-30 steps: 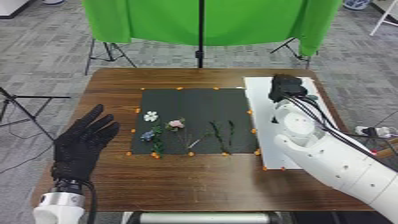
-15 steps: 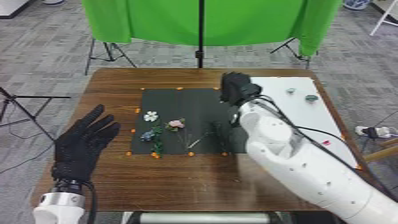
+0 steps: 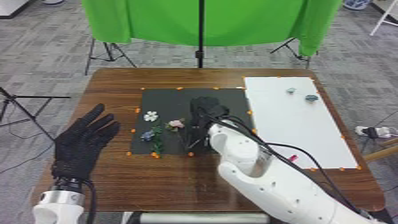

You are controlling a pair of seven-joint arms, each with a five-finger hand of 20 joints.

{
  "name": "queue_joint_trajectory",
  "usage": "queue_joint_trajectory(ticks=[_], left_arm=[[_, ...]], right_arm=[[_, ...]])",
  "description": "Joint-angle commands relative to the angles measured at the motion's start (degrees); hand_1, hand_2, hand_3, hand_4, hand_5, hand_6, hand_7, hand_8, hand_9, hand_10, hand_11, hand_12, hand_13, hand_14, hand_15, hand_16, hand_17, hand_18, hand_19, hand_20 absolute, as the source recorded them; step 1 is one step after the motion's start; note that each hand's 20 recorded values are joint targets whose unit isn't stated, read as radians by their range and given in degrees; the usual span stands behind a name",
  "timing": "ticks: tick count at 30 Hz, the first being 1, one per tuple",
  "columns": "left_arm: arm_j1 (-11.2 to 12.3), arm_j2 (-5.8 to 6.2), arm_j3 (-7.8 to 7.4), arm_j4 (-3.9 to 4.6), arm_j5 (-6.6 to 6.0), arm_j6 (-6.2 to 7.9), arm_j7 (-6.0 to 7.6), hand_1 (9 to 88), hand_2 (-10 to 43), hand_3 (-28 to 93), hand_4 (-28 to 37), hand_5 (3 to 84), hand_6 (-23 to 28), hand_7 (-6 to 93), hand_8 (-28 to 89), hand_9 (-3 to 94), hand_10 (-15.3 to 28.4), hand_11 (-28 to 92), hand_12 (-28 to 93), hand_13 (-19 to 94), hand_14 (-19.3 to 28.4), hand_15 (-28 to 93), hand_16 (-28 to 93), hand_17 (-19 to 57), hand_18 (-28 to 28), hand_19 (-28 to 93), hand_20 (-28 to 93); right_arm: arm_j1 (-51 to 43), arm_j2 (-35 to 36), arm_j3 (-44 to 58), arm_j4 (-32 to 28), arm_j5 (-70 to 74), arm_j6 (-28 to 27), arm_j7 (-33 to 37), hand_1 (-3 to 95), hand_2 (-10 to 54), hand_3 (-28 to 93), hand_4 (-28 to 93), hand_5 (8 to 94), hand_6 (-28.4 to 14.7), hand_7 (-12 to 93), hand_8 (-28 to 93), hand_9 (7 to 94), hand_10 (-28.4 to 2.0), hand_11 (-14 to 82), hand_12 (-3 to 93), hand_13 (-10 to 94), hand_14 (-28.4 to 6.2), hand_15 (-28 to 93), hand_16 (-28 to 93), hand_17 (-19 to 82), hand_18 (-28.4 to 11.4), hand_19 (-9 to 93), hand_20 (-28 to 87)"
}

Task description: Arrange flowers

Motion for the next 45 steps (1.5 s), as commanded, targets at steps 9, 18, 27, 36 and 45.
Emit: queue_joint_trajectory(ticks=[9, 18, 27, 36, 45], left_arm=[[0.7, -0.62, -0.18, 0.03, 0.26, 0.15, -0.67, 23.7, 6.1, 81, -23.4, 40.1, 11.1, 11.8, -9, 35.8, 20.8, 26, 11, 26, 28.2, 53, -9, -7.9, 26.9, 56, 21], [1.2, -0.26, 0.31, -0.21, 0.16, 0.47, -0.25, 23.8, 6.0, 81, -23.2, 40.3, 11.2, 11.7, -9, 35.8, 20.8, 26, 11, 26, 28.2, 53, -9, -8.0, 26.9, 56, 21], [1.3, 0.13, 0.57, -0.36, -0.21, 0.97, 0.60, 23.9, 6.1, 81, -23.3, 40.3, 11.2, 11.6, -9, 35.9, 20.8, 26, 11, 26, 28.3, 53, -9, -8.0, 26.9, 56, 21], [0.8, 0.29, 0.85, -0.29, -0.15, 1.00, 0.40, 23.9, 6.2, 81, -23.2, 40.4, 11.2, 11.6, -9, 35.8, 20.9, 26, 11, 26, 28.3, 53, -9, -8.0, 26.9, 56, 21], [0.8, 0.92, 0.99, 0.04, -0.64, 1.31, 0.87, 23.9, 6.2, 81, -23.1, 40.4, 11.3, 11.6, -9, 35.8, 20.9, 26, 11, 26, 28.3, 53, -9, -8.0, 27.0, 56, 21]], right_arm=[[-2.3, 1.0, 3.2, -4.0, -2.3, -4.3, -0.5, 39.6, -9.5, 74, -28, 71.7, 1.4, 15, -11, 83.8, -9.6, 40.3, 20.1, 69, -9.5, 81, 20, 31, -23.0, 93, 64], [-0.5, 3.7, 4.7, -6.5, 1.1, -2.2, 1.3, 37.1, -9.5, 72, -28, 67.6, 0.2, 14, -12, 81.3, -10.5, 43.7, 20.1, 69, -10.3, 82, 20, 31, -23.4, 93, 65], [4.8, 14.8, 6.6, -6.8, 9.0, 8.8, 8.8, 35.1, -9.5, 73, -28, 66.9, -0.2, 13, -11, 79.4, -11.1, 38.8, 17.7, 67, -11.2, 80, 18, 30, -23.6, 93, 65], [17.9, 26.5, -1.8, 5.4, 16.5, 11.2, 17.6, 32.5, -9.5, 77, -28, 53.7, -2.6, 13, -12, 58.3, -18.3, 23.5, 13.8, 52, -15.0, 75, 11, 24, -24.7, 91, 54], [19.1, 25.3, -2.0, 14.5, 20.0, 3.5, 21.2, 30.9, -9.5, 79, -28, 44.8, -1.6, 14, -12, 45.3, -21.2, 16.7, 12.9, 44, -16.9, 74, 6, 23, -24.8, 90, 51]])
